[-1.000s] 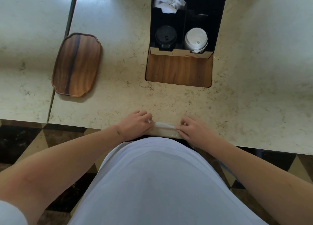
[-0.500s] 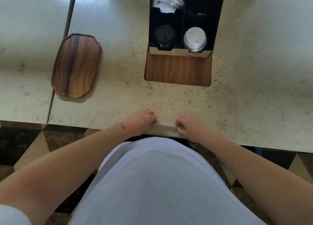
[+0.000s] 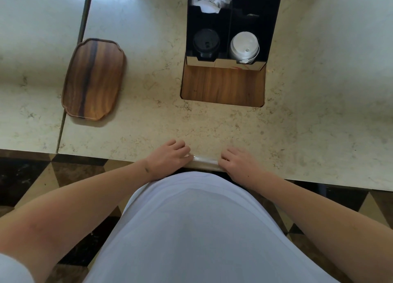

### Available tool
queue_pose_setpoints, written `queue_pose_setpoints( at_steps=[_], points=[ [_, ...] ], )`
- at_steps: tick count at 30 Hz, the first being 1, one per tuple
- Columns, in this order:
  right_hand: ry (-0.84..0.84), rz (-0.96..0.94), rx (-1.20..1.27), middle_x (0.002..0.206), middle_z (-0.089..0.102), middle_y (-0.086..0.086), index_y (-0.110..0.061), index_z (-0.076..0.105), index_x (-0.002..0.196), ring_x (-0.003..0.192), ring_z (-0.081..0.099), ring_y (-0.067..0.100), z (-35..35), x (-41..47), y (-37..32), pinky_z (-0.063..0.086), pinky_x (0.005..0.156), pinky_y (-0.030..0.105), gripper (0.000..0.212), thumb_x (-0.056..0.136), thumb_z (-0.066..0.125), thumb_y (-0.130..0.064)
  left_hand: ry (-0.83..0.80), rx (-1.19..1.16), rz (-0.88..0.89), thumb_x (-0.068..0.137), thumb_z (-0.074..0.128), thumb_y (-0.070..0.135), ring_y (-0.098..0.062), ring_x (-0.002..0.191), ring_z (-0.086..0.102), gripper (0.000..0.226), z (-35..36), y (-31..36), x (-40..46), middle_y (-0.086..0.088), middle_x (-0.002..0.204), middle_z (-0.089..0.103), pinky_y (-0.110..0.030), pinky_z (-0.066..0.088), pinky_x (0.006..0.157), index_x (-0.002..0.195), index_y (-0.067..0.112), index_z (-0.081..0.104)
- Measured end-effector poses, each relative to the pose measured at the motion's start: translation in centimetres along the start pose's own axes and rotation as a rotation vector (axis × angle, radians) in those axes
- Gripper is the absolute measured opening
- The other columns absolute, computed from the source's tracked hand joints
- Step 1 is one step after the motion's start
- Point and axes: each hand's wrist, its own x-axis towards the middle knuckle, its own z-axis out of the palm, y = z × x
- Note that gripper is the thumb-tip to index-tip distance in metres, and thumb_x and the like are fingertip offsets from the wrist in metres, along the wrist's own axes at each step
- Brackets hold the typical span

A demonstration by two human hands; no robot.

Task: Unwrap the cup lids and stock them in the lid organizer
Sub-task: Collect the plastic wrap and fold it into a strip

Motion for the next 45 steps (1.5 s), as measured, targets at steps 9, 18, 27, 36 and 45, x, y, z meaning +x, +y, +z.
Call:
queue_pose_setpoints(
  at_steps=[9,18,27,36,45],
  points=[
    [-0.071,0.217,0.167,0.093,0.064,0.0,-0.017,0.074,0.088,0.084,0.055,0.018,-1.0,0.2,-0.9,0.049,0.073,0.031,0.022,0.097,0.06,-0.032,-0.057,-0.184,-0.217,0.099,0.062,0.025,-0.029,0.088,0.059,0.017,-1.0,0.9,2.0,-0.008,0.094,0.066,-0.042,0.051,0.074,0.094,0.015,0.074],
    [-0.209,0.436,0.419,0.085,0.054,-0.012,-0.029,0.06,0.091,0.083,0.049,0.012,-1.6,4.4,-1.6,0.038,0.073,0.029,0.011,0.092,0.066,-0.037,-0.188,-0.473,-0.471,0.099,0.056,0.018,-0.023,0.101,0.051,0.014,-0.9,1.5,4.8,-0.004,0.106,0.06,-0.034,0.045,0.087,0.106,0.014,0.068],
    [-0.178,0.544,0.745,0.074,0.068,-0.006,-0.021,0.071,0.081,0.072,0.062,0.012,-3.5,5.6,-0.5,0.049,0.067,0.035,0.023,0.096,0.064,-0.038,-0.252,-0.956,-0.684,0.102,0.057,0.031,0.001,0.068,0.066,0.013,-3.9,0.0,6.5,0.011,0.084,0.072,-0.018,0.048,0.063,0.095,0.027,0.068],
    [-0.143,0.533,0.858,0.077,0.072,-0.014,-0.031,0.075,0.09,0.073,0.065,-0.003,-6.0,6.9,0.9,0.053,0.067,0.023,0.017,0.095,0.065,-0.044,-0.148,-1.042,-0.706,0.098,0.064,0.025,-0.005,0.063,0.071,0.013,-6.5,-1.5,7.1,0.006,0.075,0.075,-0.029,0.054,0.053,0.091,0.022,0.075],
    [-0.118,0.492,0.884,0.076,0.073,-0.012,-0.029,0.074,0.088,0.069,0.067,-0.002,-8.1,8.5,1.5,0.048,0.059,0.011,0.018,0.092,0.068,-0.047,-0.135,-1.095,-0.718,0.101,0.06,0.017,-0.017,0.063,0.073,0.017,-8.5,-2.7,7.5,-0.001,0.073,0.076,-0.028,0.053,0.054,0.091,0.013,0.072]
  ],
)
